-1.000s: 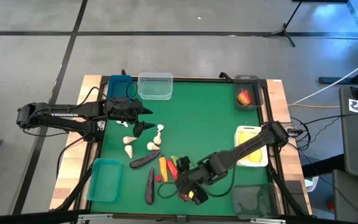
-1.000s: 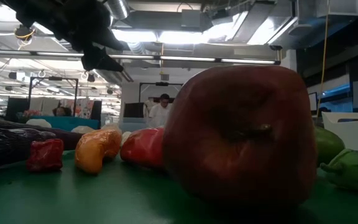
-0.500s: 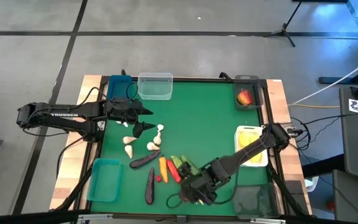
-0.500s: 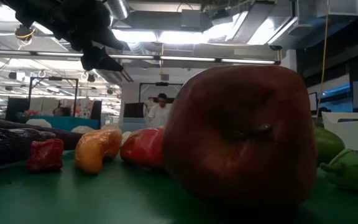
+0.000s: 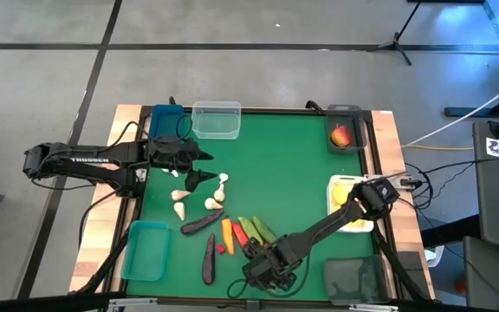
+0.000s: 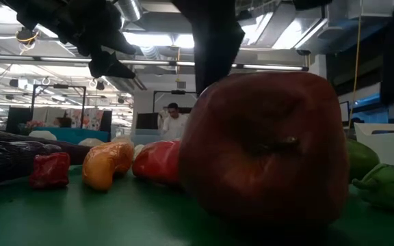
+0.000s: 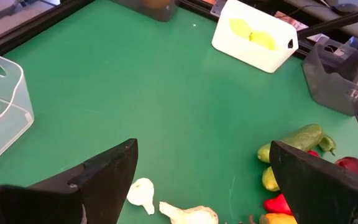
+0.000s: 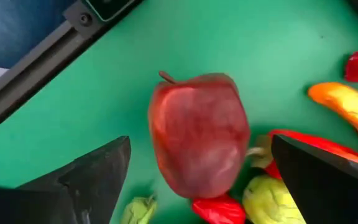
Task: Sort produce into baskets
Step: Put the red apple into the top black bin
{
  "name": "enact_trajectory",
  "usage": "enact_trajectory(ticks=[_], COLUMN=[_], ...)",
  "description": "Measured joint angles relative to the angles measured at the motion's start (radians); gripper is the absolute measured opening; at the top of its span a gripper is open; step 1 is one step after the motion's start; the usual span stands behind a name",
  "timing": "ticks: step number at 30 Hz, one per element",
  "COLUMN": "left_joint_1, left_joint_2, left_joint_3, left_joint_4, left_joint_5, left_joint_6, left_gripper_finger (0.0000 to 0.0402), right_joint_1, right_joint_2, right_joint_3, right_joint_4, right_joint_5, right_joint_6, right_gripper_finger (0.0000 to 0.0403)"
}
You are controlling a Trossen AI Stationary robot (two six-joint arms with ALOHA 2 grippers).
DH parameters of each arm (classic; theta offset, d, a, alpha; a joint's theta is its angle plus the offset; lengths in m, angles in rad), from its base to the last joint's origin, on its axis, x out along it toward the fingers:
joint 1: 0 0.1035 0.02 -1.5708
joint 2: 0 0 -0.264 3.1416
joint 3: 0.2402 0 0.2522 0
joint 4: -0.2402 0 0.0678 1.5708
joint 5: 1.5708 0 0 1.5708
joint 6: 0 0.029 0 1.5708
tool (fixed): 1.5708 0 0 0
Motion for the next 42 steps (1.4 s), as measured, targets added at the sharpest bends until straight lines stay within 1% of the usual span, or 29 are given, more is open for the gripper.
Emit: enact_trajectory(ticks=[7, 13, 18, 20, 22, 27, 30, 34, 36, 40, 42], left_joint_1=[0.000, 0.000, 0.000, 0.000, 0.000, 0.000, 0.000, 0.000, 0.000, 0.000, 0.000], left_joint_2=[0.000, 0.000, 0.000, 0.000, 0.000, 0.000, 0.000, 0.000, 0.000, 0.000, 0.000], left_joint_3=[0.000, 0.000, 0.000, 0.000, 0.000, 0.000, 0.000, 0.000, 0.000, 0.000, 0.000], left_joint_4=[0.000, 0.000, -0.008, -0.009, -0.021, -0.030, -0.030, -0.030, -0.030, -0.030, -0.030], left_joint_5=[0.000, 0.000, 0.000, 0.000, 0.000, 0.000, 0.000, 0.000, 0.000, -0.015, -0.022], left_joint_6=[0.008, 0.001, 0.003, 0.004, 0.005, 0.005, 0.004, 0.004, 0.011, 0.028, 0.028], left_gripper_finger=[0.0356, 0.0356, 0.0356, 0.0356, 0.0356, 0.0356, 0.0356, 0.0356, 0.0356, 0.0356, 0.0356], right_joint_1=[-0.001, -0.008, -0.008, -0.008, -0.008, -0.008, -0.008, -0.008, -0.008, -0.008, -0.008], right_joint_2=[0.008, 0.045, 0.043, 0.043, 0.043, 0.043, 0.043, 0.043, 0.043, 0.043, 0.043], right_joint_3=[0.000, 0.001, 0.001, 0.000, 0.000, 0.000, 0.000, 0.001, 0.002, 0.043, 0.080], right_joint_4=[0.008, 0.017, 0.019, 0.015, 0.016, 0.016, 0.012, -0.007, -0.018, -0.113, -0.151], right_joint_5=[0.026, -0.027, 0.002, 0.002, 0.008, 0.009, 0.009, 0.013, 0.025, 0.042, 0.074], right_joint_6=[0.011, 0.017, 0.009, 0.009, 0.010, 0.010, 0.009, 0.041, 0.081, 0.143, 0.164], right_gripper_finger=[0.0385, 0.0385, 0.0383, 0.0371, 0.0348, 0.0263, 0.0226, 0.0224, 0.0224, 0.0224, 0.0224])
